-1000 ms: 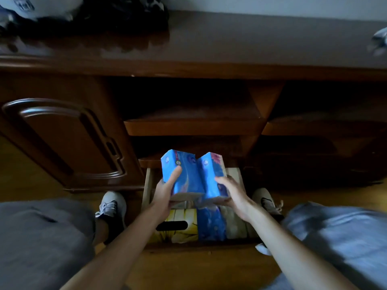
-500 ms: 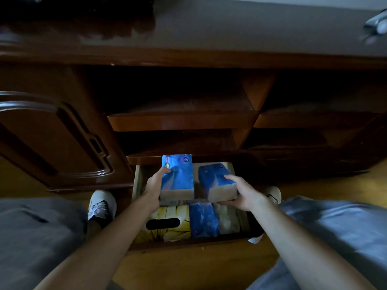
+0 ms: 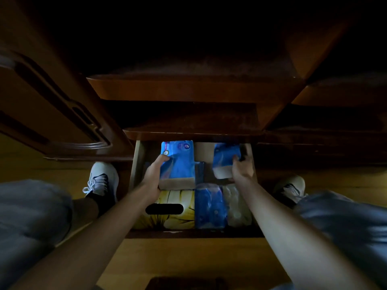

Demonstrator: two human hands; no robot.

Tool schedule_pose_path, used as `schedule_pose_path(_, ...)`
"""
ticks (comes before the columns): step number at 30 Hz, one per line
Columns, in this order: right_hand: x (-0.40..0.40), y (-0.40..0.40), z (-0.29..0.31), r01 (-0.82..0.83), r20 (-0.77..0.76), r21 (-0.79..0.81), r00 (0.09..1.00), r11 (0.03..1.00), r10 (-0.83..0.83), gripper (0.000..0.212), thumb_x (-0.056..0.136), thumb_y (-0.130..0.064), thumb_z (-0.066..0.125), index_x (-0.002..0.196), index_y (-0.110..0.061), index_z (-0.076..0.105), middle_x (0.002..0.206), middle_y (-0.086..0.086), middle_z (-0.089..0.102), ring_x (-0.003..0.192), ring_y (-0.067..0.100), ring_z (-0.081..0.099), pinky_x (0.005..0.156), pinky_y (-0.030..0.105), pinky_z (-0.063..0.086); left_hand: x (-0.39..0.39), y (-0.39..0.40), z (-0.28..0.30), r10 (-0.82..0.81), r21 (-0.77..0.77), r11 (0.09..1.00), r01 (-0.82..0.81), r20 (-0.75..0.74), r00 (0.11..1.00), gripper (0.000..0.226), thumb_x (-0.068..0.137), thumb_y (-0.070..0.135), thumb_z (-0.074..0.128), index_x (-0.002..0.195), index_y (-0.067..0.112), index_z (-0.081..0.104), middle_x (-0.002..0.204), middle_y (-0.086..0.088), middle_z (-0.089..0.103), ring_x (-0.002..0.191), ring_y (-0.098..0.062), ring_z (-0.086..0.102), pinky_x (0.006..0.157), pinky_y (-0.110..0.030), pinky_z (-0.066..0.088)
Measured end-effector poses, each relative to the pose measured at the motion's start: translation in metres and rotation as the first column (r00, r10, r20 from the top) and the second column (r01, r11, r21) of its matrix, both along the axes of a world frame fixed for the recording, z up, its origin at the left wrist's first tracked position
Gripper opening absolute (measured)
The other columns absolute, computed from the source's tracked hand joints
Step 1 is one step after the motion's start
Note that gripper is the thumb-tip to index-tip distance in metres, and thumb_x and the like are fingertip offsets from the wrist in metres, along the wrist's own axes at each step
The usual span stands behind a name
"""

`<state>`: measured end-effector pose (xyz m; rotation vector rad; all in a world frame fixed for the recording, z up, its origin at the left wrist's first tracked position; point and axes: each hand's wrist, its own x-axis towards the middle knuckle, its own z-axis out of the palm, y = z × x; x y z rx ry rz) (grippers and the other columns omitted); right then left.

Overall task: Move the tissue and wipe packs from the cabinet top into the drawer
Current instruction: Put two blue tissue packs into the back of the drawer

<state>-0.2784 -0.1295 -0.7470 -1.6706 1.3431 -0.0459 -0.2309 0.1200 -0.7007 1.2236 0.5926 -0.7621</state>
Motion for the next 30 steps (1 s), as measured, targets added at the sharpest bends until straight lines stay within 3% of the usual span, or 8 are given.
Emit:
schedule_pose_path(2, 0.002, 0.004, -0.008, -0.177, -0.116, -0.23, 0.981, 0.957, 0.154, 0.041, 0.104, -0.031, 0.047, 0.143, -0.02, 0.043, 0.13, 0.015, 0.064, 0.111, 0.039, 0.064, 0.08, 0.042, 0.047, 0.001, 0.0, -0.005, 0.016, 0.019, 1.0, -0.015, -0.005, 1.0, 0.033, 0.088, 0.033, 0.067, 0.117, 0.018, 0.064, 0.114, -0.013, 0.073, 0.104, -0.031, 0.07, 0.102, -0.051, 0.049)
schedule_pose_path(6, -0.003, 0.013, -0.021, -0.568, -0.424, -0.538, 0.821, 0.622, 0.383, 0.062, 0.088, -0.024, 0.069, 0.143, -0.024, 0.041, 0.148, 0.01, 0.047, 0.131, 0.035, 0.047, 0.085, 0.048, 0.052, 0.003, -0.002, -0.012, 0.003, 0.126, 0.992, -0.008, 0.036, 0.999, 0.027, 0.089, 0.032, 0.066, 0.111, 0.018, 0.063, 0.116, -0.013, 0.07, 0.109, -0.032, 0.067, 0.105, -0.053, 0.046)
schedule_pose_path(9, -0.006, 0.012, -0.028, -0.836, -0.654, -0.455, 0.547, 0.305, 0.523, 0.077, 0.086, -0.05, 0.069, 0.15, -0.029, 0.032, 0.158, 0.009, 0.033, 0.141, 0.034, 0.031, 0.104, 0.048, 0.041, 0.001, -0.005, -0.015, -0.021, 0.199, 0.98, 0.011, 0.048, 0.999, 0.031, 0.087, 0.033, 0.067, 0.113, 0.017, 0.064, 0.115, -0.012, 0.069, 0.108, -0.03, 0.067, 0.105, -0.053, 0.046)
schedule_pose_path(12, -0.003, 0.006, -0.038, -0.946, -0.739, -0.274, 0.321, 0.171, 0.593, 0.066, 0.093, -0.058, 0.053, 0.151, -0.043, 0.024, 0.168, 0.006, 0.004, 0.153, 0.034, 0.004, 0.114, 0.057, 0.027, 0.0, -0.007, -0.016, -0.011, 0.195, 0.981, 0.0, 0.054, 0.998, 0.03, 0.086, 0.031, 0.069, 0.111, 0.016, 0.066, 0.112, -0.012, 0.071, 0.105, -0.03, 0.068, 0.103, -0.052, 0.048)
schedule_pose_path(24, -0.016, 0.03, -0.027, -0.959, -0.84, -0.211, 0.277, 0.19, 0.466, 0.057, 0.088, -0.066, 0.054, 0.132, -0.03, 0.054, 0.158, 0.022, 0.024, 0.138, 0.045, 0.032, 0.099, 0.05, 0.046, 0.0, -0.005, -0.014, 0.007, 0.227, 0.974, -0.023, 0.069, 0.998, 0.04, 0.086, 0.027, 0.069, 0.123, 0.013, 0.061, 0.116, -0.013, 0.07, 0.107, -0.029, 0.068, 0.102, -0.05, 0.05)
schedule_pose_path(28, -0.015, 0.031, -0.019, -0.899, -0.742, -0.401, 0.432, 0.176, 0.512, 0.043, 0.091, -0.054, 0.057, 0.128, -0.032, 0.06, 0.147, 0.015, 0.042, 0.129, 0.038, 0.042, 0.104, 0.049, 0.038, -0.002, -0.012, -0.018, -0.014, 0.213, 0.977, -0.006, 0.088, 0.996, 0.039, 0.09, 0.028, 0.066, 0.125, 0.014, 0.06, 0.117, -0.013, 0.07, 0.105, -0.027, 0.069, 0.099, -0.047, 0.053)
schedule_pose_path(29, -0.016, 0.032, -0.014, -0.843, -0.625, -0.489, 0.517, 0.222, 0.585, 0.041, 0.093, -0.053, 0.055, 0.126, -0.03, 0.061, 0.139, 0.011, 0.05, 0.125, 0.035, 0.046, 0.101, 0.048, 0.041, -0.002, -0.016, -0.02, -0.01, 0.209, 0.978, -0.009, 0.093, 0.996, 0.041, 0.09, 0.031, 0.066, 0.126, 0.014, 0.059, 0.119, -0.012, 0.069, 0.106, -0.026, 0.068, 0.101, -0.047, 0.051)
schedule_pose_path(30, -0.015, 0.034, -0.007, -0.78, -0.442, -0.493, 0.605, 0.384, 0.662, 0.039, 0.094, -0.054, 0.051, 0.123, -0.029, 0.061, 0.129, 0.007, 0.057, 0.118, 0.031, 0.052, 0.095, 0.045, 0.046, -0.003, -0.02, -0.023, -0.012, 0.216, 0.976, -0.009, 0.096, 0.995, 0.044, 0.09, 0.034, 0.066, 0.128, 0.013, 0.057, 0.12, -0.012, 0.067, 0.108, -0.026, 0.066, 0.103, -0.047, 0.05)
